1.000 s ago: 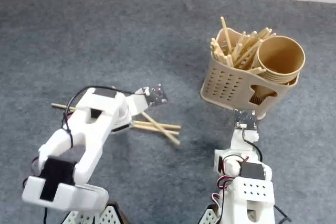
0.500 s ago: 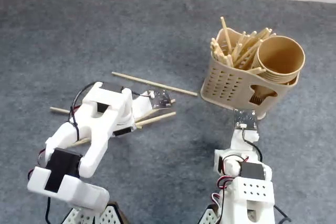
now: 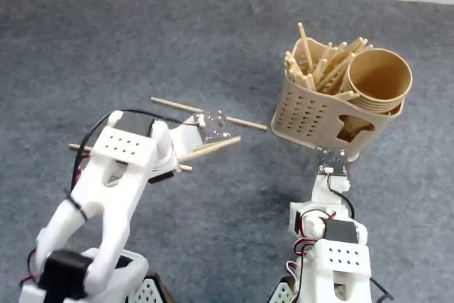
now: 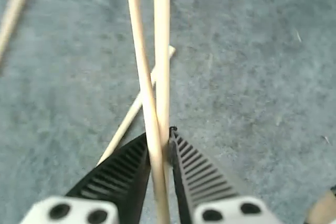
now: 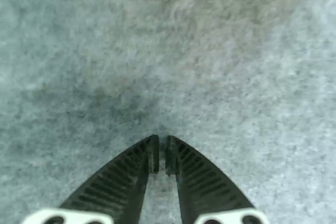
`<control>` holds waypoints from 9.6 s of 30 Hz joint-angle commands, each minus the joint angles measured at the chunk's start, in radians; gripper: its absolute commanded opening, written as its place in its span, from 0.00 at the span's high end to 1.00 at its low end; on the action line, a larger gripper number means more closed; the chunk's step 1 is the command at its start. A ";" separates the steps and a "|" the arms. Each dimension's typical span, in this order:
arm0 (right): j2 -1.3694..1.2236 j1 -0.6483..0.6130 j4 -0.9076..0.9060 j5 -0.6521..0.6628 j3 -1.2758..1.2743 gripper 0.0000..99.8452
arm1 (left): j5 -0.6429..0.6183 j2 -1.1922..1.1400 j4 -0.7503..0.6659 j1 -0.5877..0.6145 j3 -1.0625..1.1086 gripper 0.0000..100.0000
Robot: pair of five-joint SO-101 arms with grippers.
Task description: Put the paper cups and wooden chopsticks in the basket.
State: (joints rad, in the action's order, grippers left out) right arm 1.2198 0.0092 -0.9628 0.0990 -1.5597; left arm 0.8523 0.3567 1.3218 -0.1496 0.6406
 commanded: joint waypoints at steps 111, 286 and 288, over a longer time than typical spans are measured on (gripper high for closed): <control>0.015 0.005 0.074 0.071 -0.051 0.96 | -0.833 -0.147 -0.393 -0.460 -0.974 0.87; 0.015 0.010 0.074 0.071 -0.053 0.96 | -1.030 0.038 -1.131 -0.455 -0.705 0.99; 0.015 0.010 0.074 0.071 -0.053 0.96 | -1.030 -0.007 -1.135 -0.455 -0.730 0.99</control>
State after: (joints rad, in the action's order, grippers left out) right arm 1.2352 0.0169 -0.9106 0.1588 -1.6103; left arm -0.1695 0.4012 0.2248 -0.5854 -0.0054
